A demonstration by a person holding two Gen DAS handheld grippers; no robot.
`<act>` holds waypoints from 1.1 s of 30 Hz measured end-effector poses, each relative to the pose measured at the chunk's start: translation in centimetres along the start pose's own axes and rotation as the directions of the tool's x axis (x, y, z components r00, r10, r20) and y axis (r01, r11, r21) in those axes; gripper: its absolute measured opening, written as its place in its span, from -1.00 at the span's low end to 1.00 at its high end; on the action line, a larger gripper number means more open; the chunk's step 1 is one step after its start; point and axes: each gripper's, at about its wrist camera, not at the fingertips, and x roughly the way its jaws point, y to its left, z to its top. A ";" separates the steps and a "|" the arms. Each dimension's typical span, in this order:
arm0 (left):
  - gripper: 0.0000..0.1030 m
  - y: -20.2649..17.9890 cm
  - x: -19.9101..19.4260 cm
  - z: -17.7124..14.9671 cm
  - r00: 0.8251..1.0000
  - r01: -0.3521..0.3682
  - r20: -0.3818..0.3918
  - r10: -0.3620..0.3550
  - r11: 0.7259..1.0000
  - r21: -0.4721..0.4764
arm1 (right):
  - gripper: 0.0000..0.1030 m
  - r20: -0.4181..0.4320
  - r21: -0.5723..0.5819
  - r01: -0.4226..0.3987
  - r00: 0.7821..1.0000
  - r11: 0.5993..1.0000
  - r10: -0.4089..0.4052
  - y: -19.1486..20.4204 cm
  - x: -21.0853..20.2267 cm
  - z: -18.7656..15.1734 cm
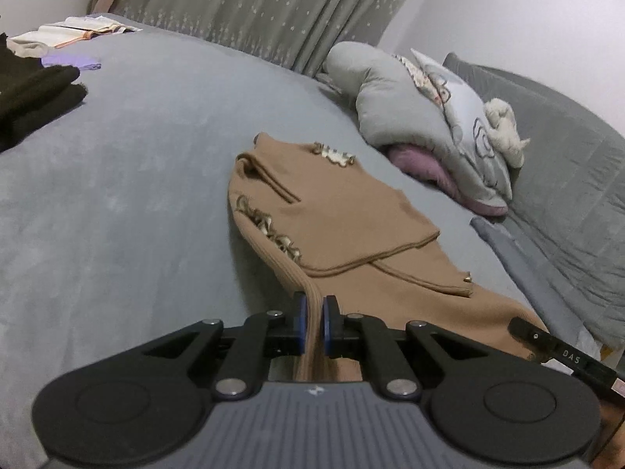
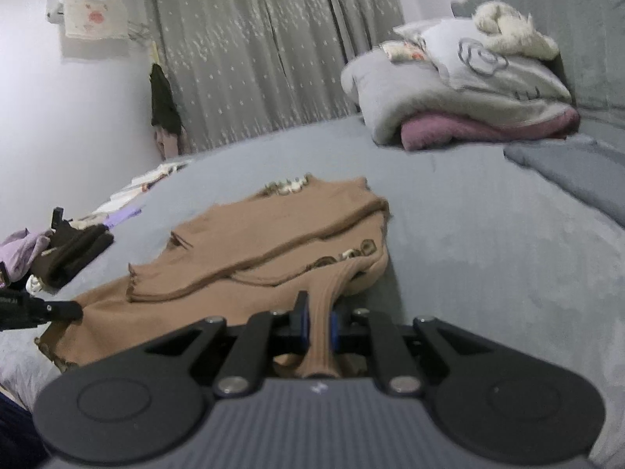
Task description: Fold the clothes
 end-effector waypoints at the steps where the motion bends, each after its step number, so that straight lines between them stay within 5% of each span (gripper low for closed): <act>1: -0.91 0.1 0.0 0.1 1.000 -0.004 0.005 0.004 1.000 -0.004 | -0.83 0.008 0.003 -0.002 1.000 1.000 0.002 0.0 -0.1 0.1; 12: -0.92 0.8 0.5 1.3 1.000 0.014 0.004 -0.014 0.996 -0.084 | -0.83 0.056 0.130 -0.093 0.995 0.987 0.086 -1.4 -0.5 2.4; 20: -0.92 0.8 1.4 5.6 0.997 0.044 0.063 -0.035 0.989 -0.139 | -0.83 0.046 0.159 -0.125 0.992 0.979 0.119 -1.9 1.2 6.0; 33: -0.92 1.7 9.8 11.9 0.996 -0.087 -0.011 0.086 0.985 -0.151 | -0.83 -0.171 0.322 -0.095 0.973 0.942 0.157 -6.5 12.2 12.1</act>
